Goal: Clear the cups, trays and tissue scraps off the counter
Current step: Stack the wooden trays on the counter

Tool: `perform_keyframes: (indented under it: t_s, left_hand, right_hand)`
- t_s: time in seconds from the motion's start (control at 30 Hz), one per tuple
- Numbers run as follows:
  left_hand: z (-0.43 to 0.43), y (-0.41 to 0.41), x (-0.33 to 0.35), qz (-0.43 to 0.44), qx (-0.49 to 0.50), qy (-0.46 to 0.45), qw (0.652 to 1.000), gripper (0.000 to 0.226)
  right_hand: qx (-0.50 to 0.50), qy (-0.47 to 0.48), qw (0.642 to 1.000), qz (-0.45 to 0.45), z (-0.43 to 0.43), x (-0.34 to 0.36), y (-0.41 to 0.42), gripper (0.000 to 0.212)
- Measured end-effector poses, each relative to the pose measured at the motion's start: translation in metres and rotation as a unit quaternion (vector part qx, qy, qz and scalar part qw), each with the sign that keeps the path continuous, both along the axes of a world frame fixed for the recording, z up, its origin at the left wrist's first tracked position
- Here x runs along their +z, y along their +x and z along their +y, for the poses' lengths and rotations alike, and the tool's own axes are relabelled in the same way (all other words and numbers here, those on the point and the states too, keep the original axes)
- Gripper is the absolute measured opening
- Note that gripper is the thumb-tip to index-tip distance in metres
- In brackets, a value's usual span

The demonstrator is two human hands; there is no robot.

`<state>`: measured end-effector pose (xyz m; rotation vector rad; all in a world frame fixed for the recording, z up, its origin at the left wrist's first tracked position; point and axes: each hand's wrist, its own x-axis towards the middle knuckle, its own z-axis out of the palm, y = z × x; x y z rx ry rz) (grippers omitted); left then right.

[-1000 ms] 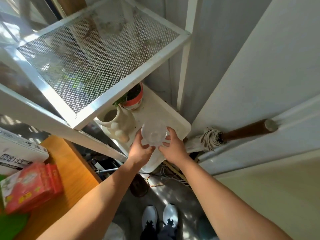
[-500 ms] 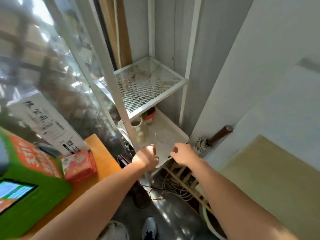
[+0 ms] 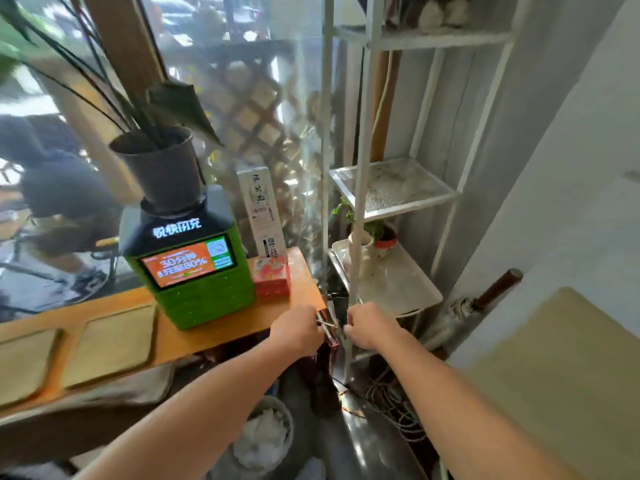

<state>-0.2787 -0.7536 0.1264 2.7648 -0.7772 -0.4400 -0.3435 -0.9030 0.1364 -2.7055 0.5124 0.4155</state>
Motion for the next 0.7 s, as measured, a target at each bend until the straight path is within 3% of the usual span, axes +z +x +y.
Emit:
perform_keyframes:
  t_s: [0.07,0.23,0.37,0.7]
  left_hand:
    - [0.025,-0.009,0.000,-0.013,-0.003,0.020,1.000,0.016]
    - [0.087,-0.018,-0.004,-0.024,0.019,0.006,1.000,0.004]
    - [0.157,-0.022,-0.012,-0.017,0.074,0.011,0.997,0.020]
    - [0.453,-0.020,-0.021,-0.010,0.281,0.030,0.959,0.030]
  right_hand:
    - [0.025,-0.003,1.000,-0.004,0.023,0.004,-0.006,0.024]
    - [0.064,-0.009,0.998,-0.014,0.083,0.006,-0.006,0.025]
    - [0.113,-0.012,0.994,0.001,0.147,-0.006,0.004,0.024]
    - [0.262,0.036,0.964,-0.002,0.428,-0.005,0.067,0.017]
